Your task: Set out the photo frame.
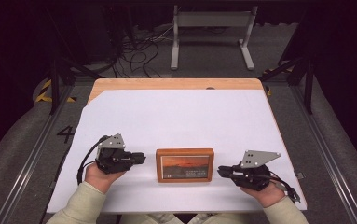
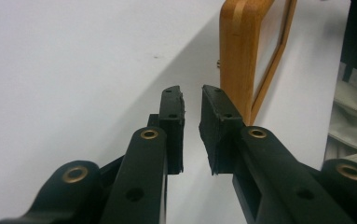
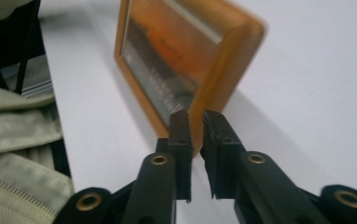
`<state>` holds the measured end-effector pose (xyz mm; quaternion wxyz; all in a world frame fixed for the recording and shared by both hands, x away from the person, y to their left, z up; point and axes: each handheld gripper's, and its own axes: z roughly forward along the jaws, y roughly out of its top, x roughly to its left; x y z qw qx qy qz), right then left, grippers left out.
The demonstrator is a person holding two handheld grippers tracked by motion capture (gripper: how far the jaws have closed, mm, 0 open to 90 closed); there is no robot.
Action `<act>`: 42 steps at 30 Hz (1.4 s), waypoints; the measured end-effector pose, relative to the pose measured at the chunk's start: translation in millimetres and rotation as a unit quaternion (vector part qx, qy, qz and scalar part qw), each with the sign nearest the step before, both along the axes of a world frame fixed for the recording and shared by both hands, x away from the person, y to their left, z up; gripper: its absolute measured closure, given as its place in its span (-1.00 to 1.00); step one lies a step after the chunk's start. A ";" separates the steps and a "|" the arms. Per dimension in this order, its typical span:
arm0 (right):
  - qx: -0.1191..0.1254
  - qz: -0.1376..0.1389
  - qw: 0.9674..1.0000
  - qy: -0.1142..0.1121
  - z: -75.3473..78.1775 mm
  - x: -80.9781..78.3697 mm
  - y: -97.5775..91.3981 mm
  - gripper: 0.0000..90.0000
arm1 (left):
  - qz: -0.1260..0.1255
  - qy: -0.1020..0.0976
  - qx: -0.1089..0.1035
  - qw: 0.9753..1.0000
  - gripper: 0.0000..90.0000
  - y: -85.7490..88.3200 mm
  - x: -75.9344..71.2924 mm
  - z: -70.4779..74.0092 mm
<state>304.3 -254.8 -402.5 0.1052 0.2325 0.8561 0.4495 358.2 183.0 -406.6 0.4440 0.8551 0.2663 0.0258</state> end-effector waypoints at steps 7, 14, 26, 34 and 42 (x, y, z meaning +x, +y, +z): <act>0.025 -0.042 0.999 -0.023 21.8 14.4 -19.1 0.51 | 0.031 -0.012 -0.009 0.999 0.62 15.3 3.7 2.6; 0.033 -0.081 0.996 -0.032 28.6 36.0 -36.9 0.28 | 0.058 -0.031 -0.002 0.998 0.47 26.8 8.4 3.0; 0.034 -0.150 0.988 -0.021 14.0 64.6 -73.7 -0.27 | 0.098 -0.031 -0.003 0.995 0.27 42.5 20.3 -5.3; 0.036 -0.193 0.981 -0.006 -8.0 78.6 -92.0 -0.53 | 0.117 -0.029 0.010 0.993 0.14 45.9 28.0 -13.8; 0.019 -0.202 0.979 -0.016 -27.0 83.8 -93.7 -0.64 | 0.125 -0.020 0.024 0.992 0.09 44.4 35.9 -27.8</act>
